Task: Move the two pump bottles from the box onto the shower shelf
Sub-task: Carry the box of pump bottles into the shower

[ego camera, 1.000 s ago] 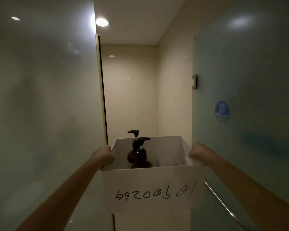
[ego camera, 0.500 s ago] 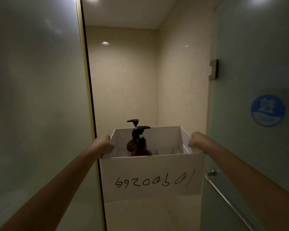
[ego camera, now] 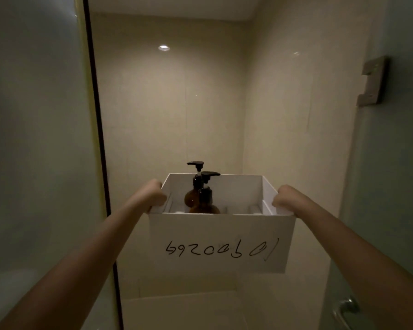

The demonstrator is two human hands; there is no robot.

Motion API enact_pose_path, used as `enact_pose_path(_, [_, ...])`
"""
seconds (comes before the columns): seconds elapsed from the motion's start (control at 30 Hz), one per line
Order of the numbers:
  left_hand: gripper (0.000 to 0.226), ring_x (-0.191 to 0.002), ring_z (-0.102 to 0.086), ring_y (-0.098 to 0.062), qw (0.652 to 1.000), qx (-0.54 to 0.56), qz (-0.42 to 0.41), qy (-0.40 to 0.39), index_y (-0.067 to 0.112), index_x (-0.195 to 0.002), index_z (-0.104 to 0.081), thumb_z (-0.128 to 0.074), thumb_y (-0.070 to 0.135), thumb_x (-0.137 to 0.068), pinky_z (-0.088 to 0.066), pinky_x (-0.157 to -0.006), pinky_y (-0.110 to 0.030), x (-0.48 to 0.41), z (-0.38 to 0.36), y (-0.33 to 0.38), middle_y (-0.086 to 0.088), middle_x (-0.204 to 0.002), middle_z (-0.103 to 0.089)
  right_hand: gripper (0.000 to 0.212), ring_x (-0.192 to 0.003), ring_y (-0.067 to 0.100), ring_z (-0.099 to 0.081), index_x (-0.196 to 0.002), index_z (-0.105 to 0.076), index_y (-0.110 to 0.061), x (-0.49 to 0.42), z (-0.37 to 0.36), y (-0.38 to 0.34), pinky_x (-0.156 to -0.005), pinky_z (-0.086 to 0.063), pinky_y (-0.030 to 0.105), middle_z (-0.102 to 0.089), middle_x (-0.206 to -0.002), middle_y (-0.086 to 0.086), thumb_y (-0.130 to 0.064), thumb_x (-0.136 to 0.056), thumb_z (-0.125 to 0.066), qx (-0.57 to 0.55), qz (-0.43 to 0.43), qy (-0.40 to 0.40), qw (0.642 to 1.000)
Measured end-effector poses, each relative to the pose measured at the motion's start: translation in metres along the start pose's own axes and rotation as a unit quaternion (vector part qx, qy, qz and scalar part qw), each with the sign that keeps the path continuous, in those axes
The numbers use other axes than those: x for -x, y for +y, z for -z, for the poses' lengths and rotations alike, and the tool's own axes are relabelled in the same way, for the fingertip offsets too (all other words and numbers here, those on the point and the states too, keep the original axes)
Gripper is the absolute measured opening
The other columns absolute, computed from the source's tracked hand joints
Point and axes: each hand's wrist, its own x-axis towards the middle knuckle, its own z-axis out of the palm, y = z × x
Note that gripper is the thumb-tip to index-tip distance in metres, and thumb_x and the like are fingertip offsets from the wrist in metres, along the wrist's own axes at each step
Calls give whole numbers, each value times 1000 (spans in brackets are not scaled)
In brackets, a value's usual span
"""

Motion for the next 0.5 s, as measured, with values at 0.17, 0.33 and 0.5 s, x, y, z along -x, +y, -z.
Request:
enact_pose_path(0.17, [16, -72, -49, -24, 1000, -29, -1, -6, -6, -85, -60, -48, -8, -75, -31, -45, -26, -57, -26, 2, -13, -69, -50, 30, -78, 31, -57, -113, -57, 14, -66, -10, 0, -50, -39, 24, -54, -91, 22, 0, -87, -48, 20, -1, -9, 1000])
enact_pose_path(0.33, [13, -73, -51, -25, 999, -31, 3, -24, -3, -77, -58, -46, -8, -74, -44, -53, -35, -120, -54, -2, -11, -64, -49, 31, -80, 30, -57, -114, -58, 13, -133, -25, -6, -53, -40, 26, -54, -92, 21, 0, -88, -50, 40, -6, -15, 999])
enact_pose_path(0.5, [23, -69, -51, -26, 999, -40, 0, -8, 6, -55, -44, -47, -7, -74, -42, -53, -36, -190, -62, -2, -8, -58, -46, 32, -81, 30, -56, -118, -55, 12, -199, -38, -22, -47, -37, 24, -57, -98, 21, -2, -89, -47, 57, 0, -12, 998])
